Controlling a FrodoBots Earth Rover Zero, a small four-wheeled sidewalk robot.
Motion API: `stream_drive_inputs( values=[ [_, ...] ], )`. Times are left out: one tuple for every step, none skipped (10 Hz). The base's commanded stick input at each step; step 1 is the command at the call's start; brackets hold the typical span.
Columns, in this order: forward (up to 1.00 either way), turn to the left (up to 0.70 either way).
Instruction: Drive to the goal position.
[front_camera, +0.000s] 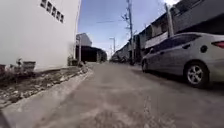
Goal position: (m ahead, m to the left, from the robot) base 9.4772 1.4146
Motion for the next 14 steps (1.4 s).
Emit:
stream_drive_inputs(
  values=[
    [1.00, 0.02],
    [1.00, 0.02],
    [1.00, 0.02],
    [1.00, 0.02],
    [1.00, 0.02],
    [1.00, 0.02],
    [1.00, 0.02],
    [1.00, 0.02],
    [1.00, 0.02],
    [1.00, 0.02],
    [1.00, 0.02],
    [1.00, 0.02],
    [1.00, 0.02],
    [1.00, 0.02]
  ],
)
